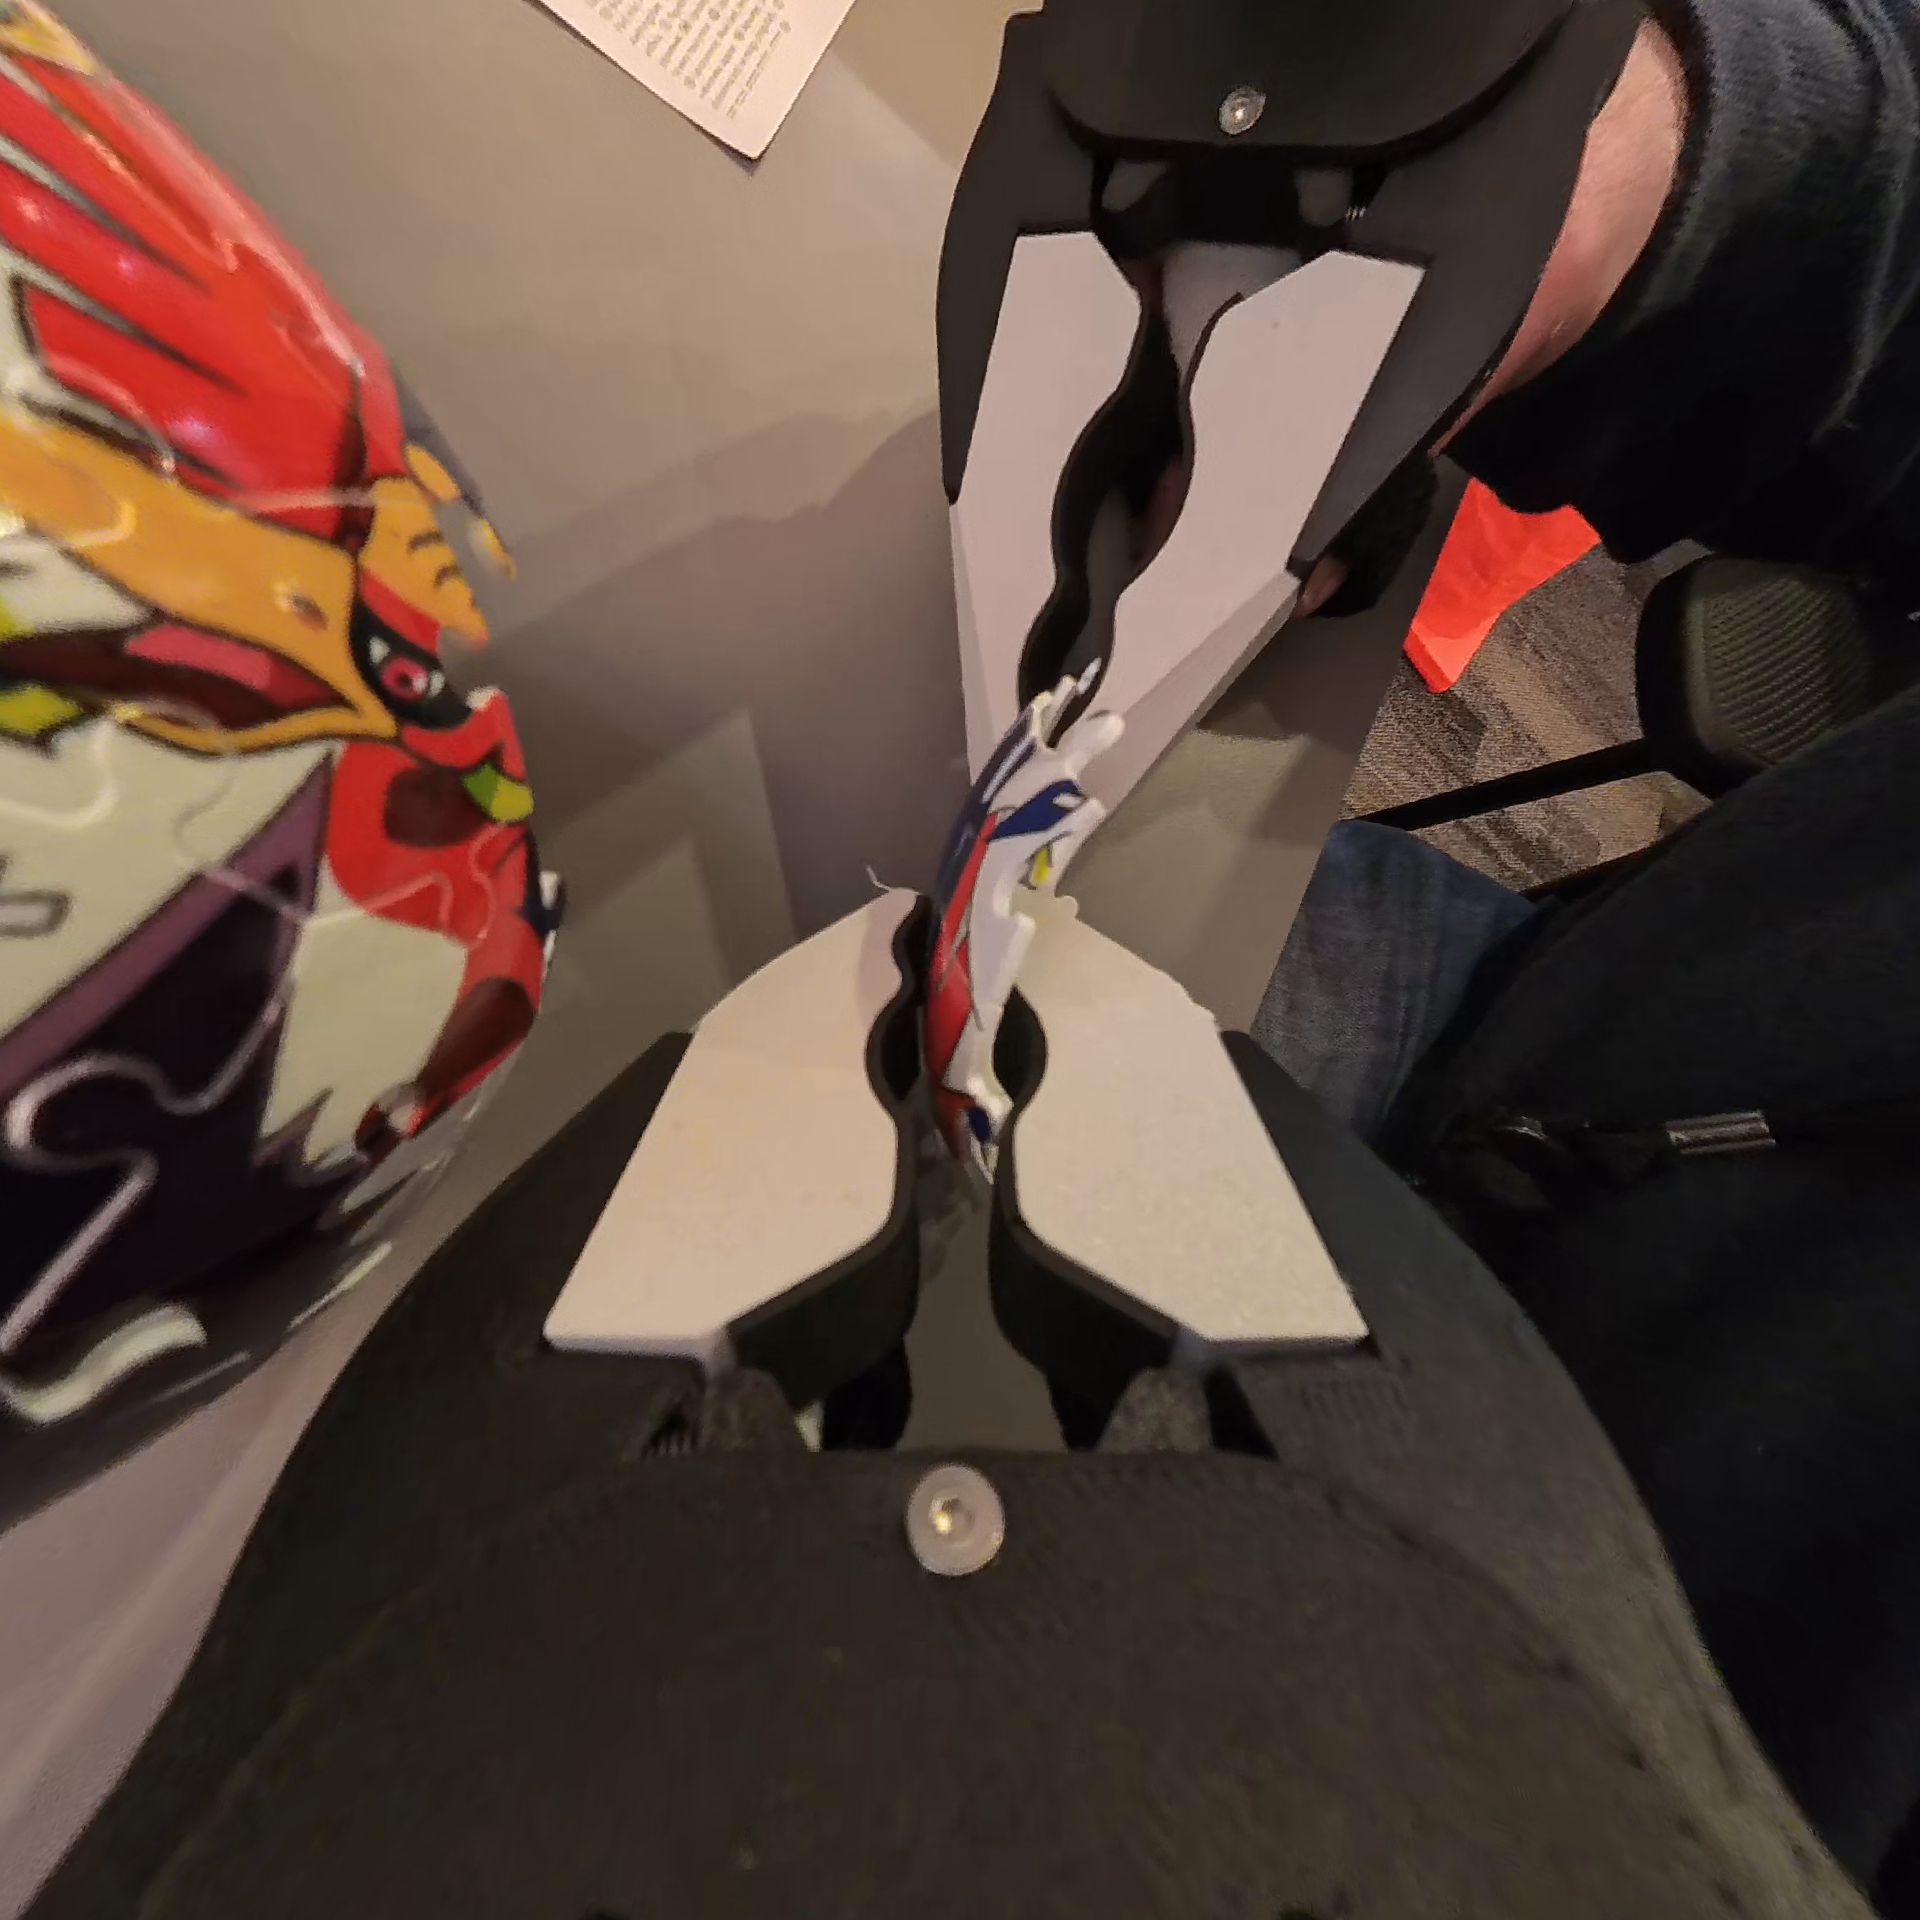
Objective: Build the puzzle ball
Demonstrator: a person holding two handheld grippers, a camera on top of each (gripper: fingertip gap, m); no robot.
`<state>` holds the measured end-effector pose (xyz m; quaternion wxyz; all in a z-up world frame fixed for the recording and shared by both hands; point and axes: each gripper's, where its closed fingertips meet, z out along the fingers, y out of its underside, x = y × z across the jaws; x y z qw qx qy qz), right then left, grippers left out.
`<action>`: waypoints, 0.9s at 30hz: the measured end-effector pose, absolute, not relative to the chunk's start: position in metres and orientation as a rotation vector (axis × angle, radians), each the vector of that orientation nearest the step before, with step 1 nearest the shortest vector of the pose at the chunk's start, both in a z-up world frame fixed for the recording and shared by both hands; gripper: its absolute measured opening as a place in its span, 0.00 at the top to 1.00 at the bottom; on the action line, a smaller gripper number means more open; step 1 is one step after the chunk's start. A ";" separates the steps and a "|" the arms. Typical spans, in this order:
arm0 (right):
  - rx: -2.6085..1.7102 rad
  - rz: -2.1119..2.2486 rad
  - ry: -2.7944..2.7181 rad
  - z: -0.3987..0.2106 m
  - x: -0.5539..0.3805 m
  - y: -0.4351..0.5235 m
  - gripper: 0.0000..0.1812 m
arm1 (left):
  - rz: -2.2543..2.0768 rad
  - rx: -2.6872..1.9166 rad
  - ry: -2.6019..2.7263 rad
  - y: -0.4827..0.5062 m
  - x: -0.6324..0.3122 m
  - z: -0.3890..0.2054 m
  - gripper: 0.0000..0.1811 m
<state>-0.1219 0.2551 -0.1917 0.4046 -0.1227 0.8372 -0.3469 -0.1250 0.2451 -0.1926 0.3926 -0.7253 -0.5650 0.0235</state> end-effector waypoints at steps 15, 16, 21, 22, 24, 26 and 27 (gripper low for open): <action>-0.527 -0.972 2.188 -0.186 -0.123 0.255 1.00 | -0.073 -1.703 -1.406 0.249 -0.121 -0.186 0.98; -0.527 -0.961 2.183 -0.187 -0.122 0.256 1.00 | -0.067 -1.708 -1.407 0.249 -0.121 -0.186 0.98; -0.538 -0.919 2.179 -0.190 -0.119 0.258 1.00 | -0.075 -1.728 -1.413 0.250 -0.119 -0.193 0.97; -0.532 -0.908 2.177 -0.191 -0.119 0.258 1.00 | -0.072 -1.723 -1.413 0.250 -0.119 -0.193 0.96; -0.517 -0.884 2.183 -0.194 -0.119 0.258 1.00 | -0.066 -1.718 -1.411 0.250 -0.120 -0.192 0.95; -0.513 -0.851 2.189 -0.198 -0.120 0.258 1.00 | -0.052 -1.749 -1.424 0.247 -0.118 -0.196 0.95; -0.511 -0.840 2.191 -0.199 -0.120 0.258 1.00 | -0.047 -1.755 -1.431 0.247 -0.118 -0.197 0.95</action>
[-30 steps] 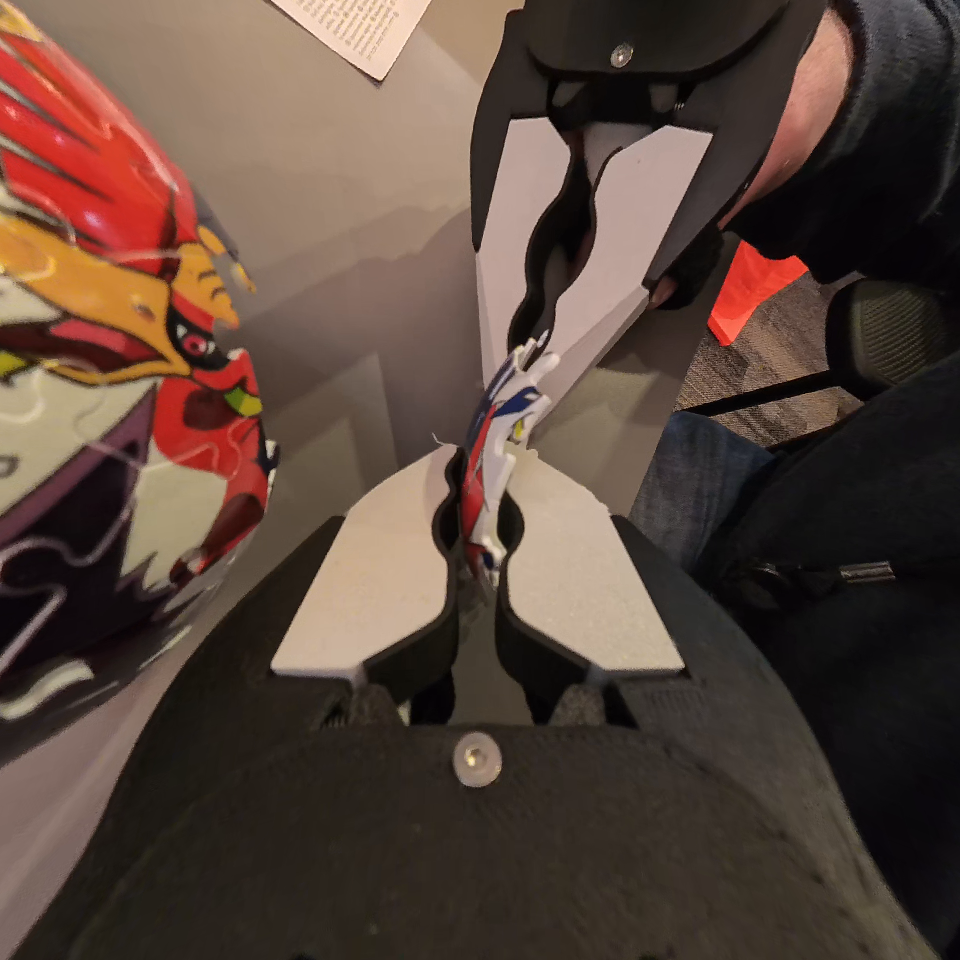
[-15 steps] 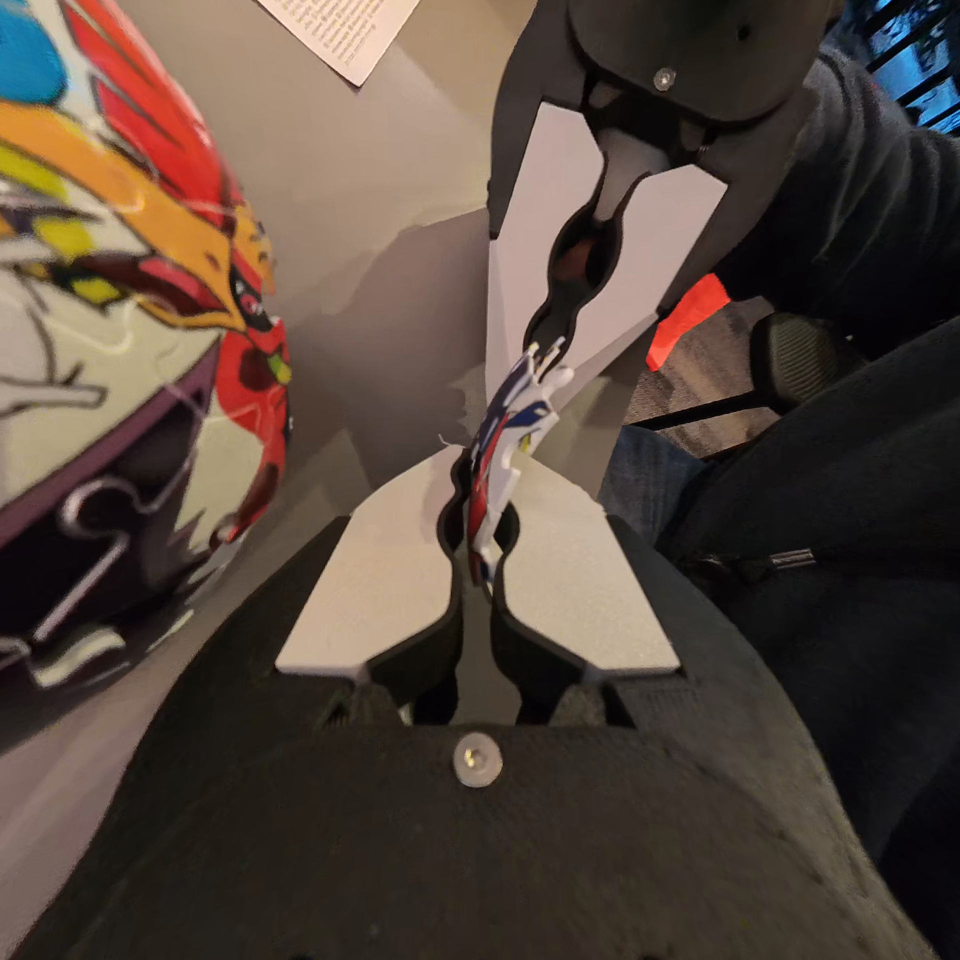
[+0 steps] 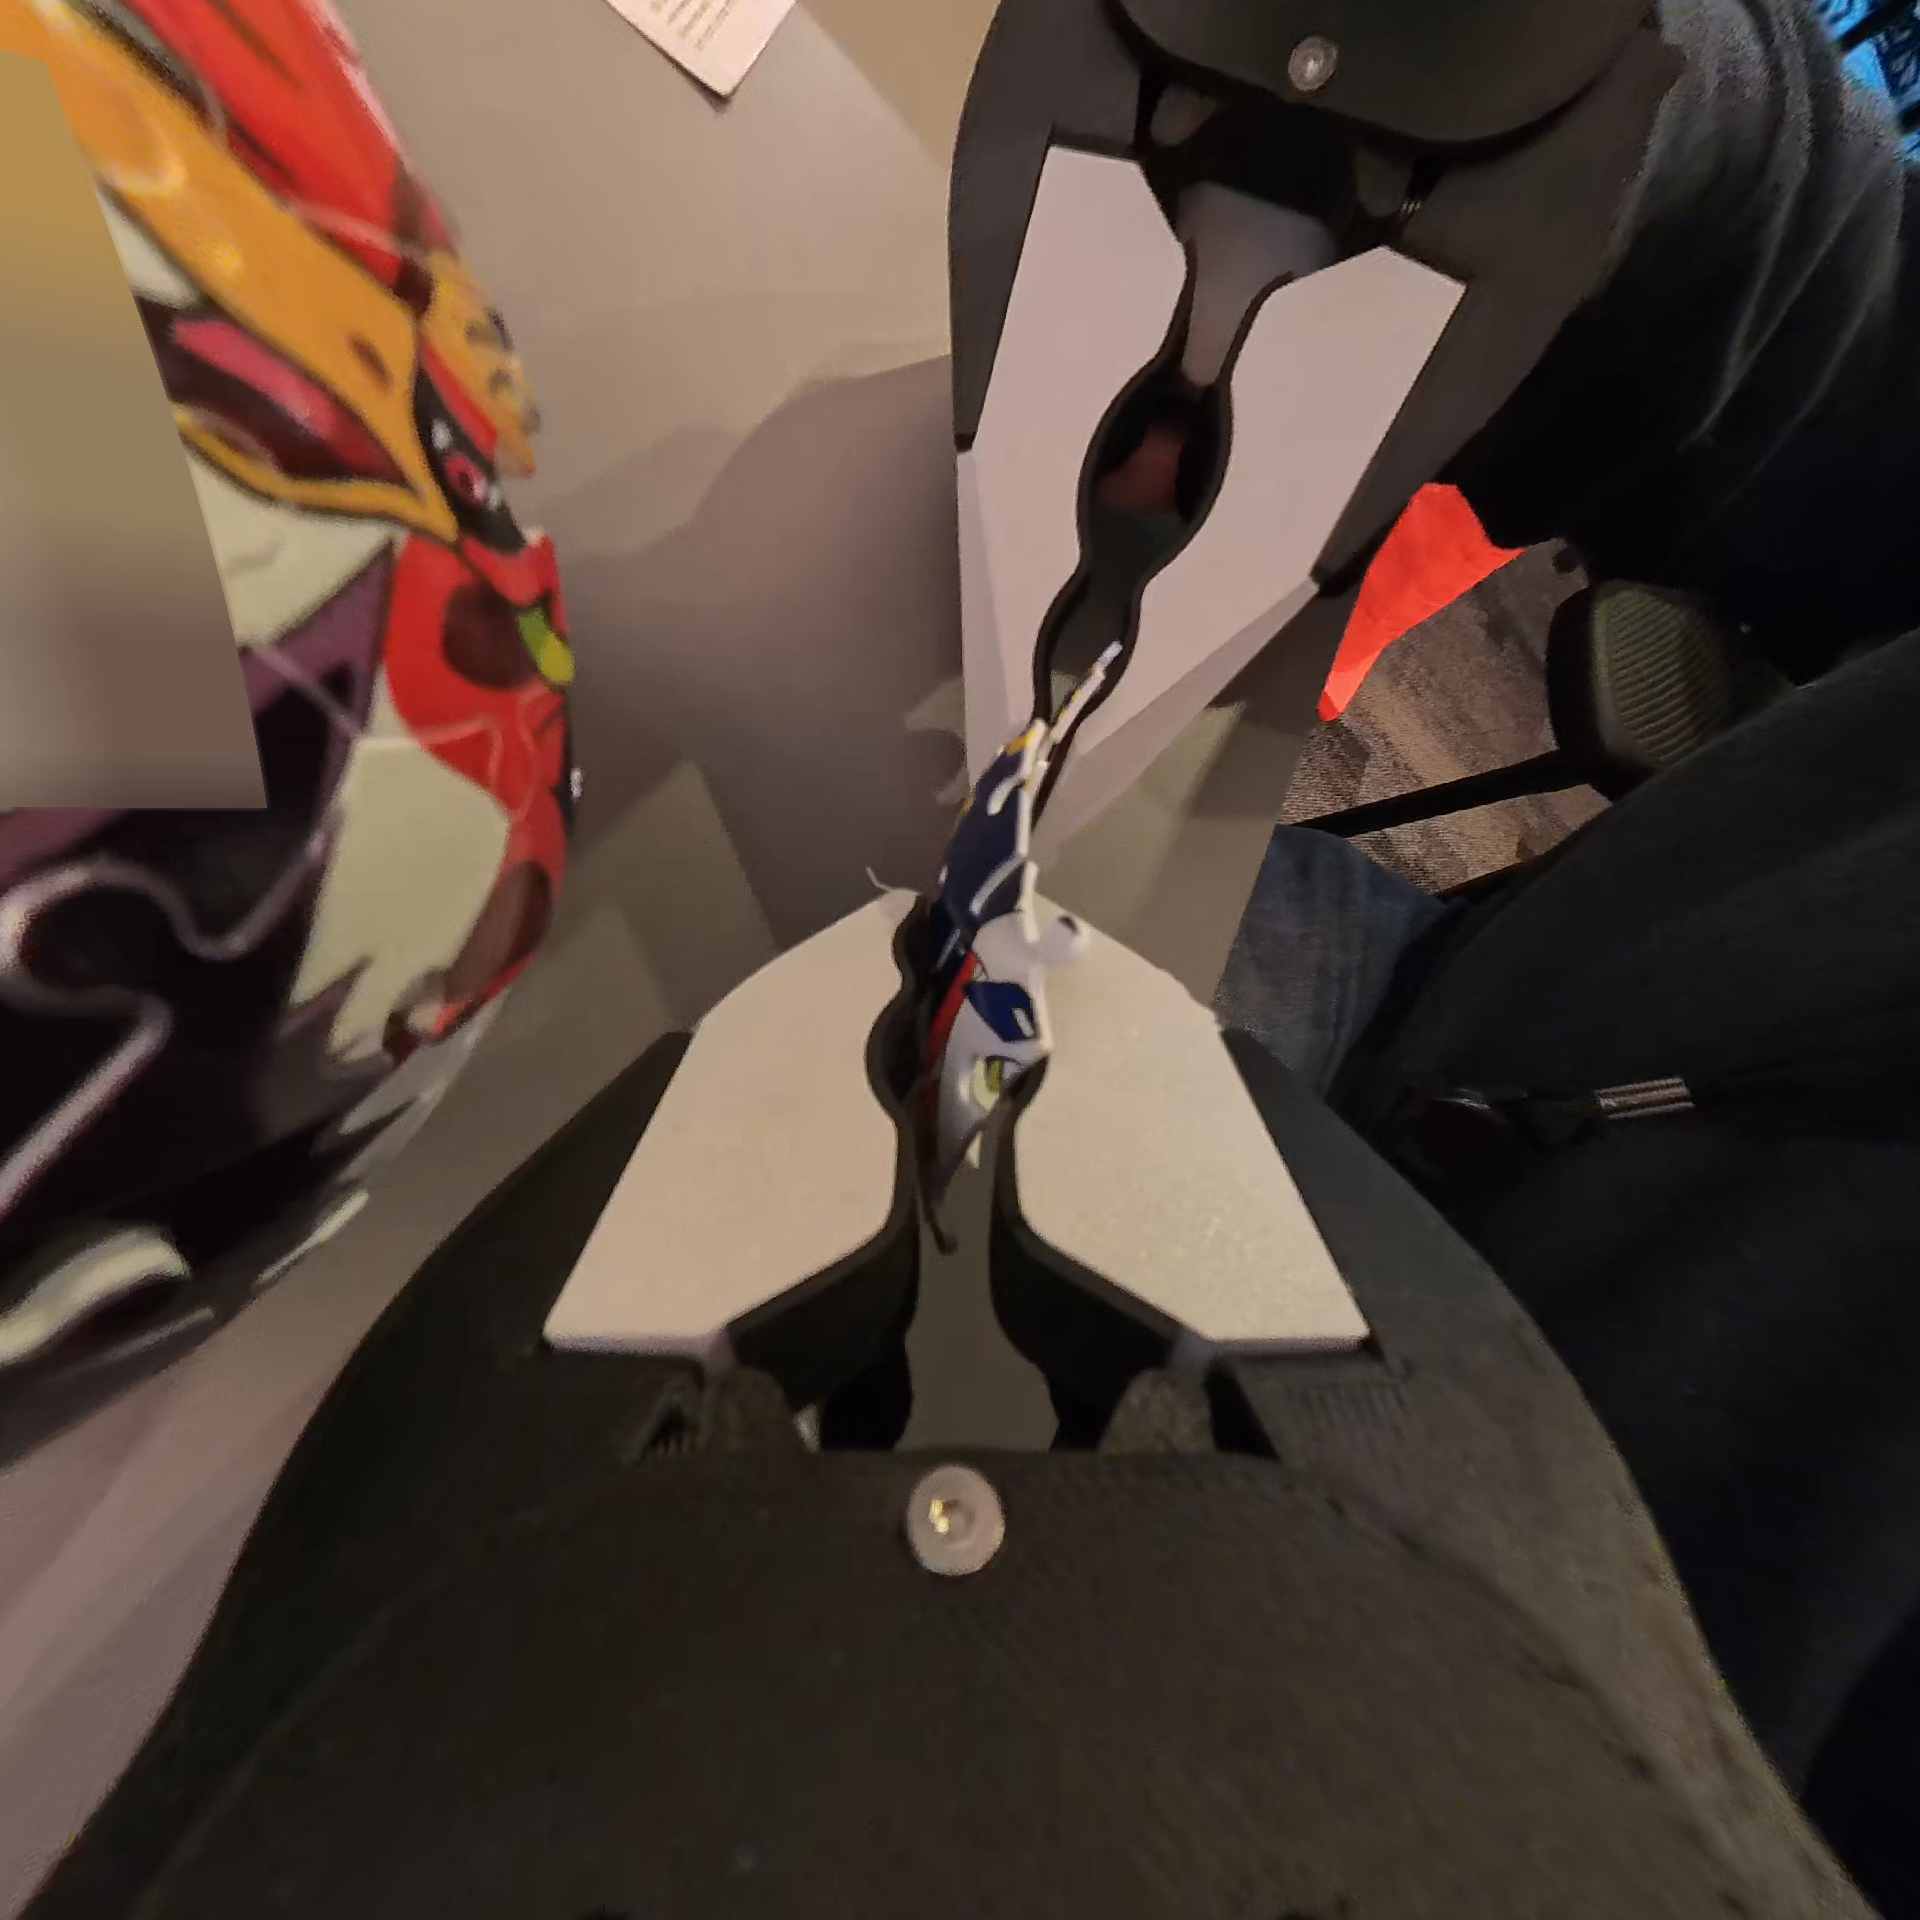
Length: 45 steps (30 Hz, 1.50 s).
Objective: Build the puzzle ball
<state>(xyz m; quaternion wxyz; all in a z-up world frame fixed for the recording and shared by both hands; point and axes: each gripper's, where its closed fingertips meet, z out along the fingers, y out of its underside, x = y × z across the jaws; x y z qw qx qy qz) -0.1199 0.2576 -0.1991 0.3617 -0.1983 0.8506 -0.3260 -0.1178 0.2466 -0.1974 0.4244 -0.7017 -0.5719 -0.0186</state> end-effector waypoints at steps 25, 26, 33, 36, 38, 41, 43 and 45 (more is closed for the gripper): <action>-0.581 -0.910 2.196 -0.199 -0.126 0.230 0.99 | -0.068 -1.731 -1.436 0.239 -0.116 -0.212 0.98; -0.577 -0.905 2.192 -0.199 -0.126 0.230 1.00 | -0.068 -1.732 -1.431 0.240 -0.116 -0.211 0.98; -0.489 -0.839 2.171 -0.199 -0.126 0.233 1.00 | -0.054 -1.694 -1.446 0.238 -0.118 -0.211 0.98; -0.570 -0.872 2.186 -0.198 -0.126 0.235 1.00 | -0.056 -1.675 -1.448 0.239 -0.119 -0.211 0.98; -0.623 -0.875 2.180 -0.198 -0.126 0.236 1.00 | -0.057 -1.661 -1.442 0.239 -0.119 -0.209 0.98; -0.674 -0.860 2.189 -0.199 -0.126 0.238 1.00 | -0.055 -1.669 -1.423 0.240 -0.119 -0.209 0.98; -0.655 -0.850 2.185 -0.198 -0.125 0.238 1.00 | -0.061 -1.665 -1.418 0.241 -0.118 -0.209 0.98; -0.639 -0.844 2.190 -0.199 -0.125 0.239 1.00 | -0.060 -1.656 -1.414 0.241 -0.118 -0.209 0.99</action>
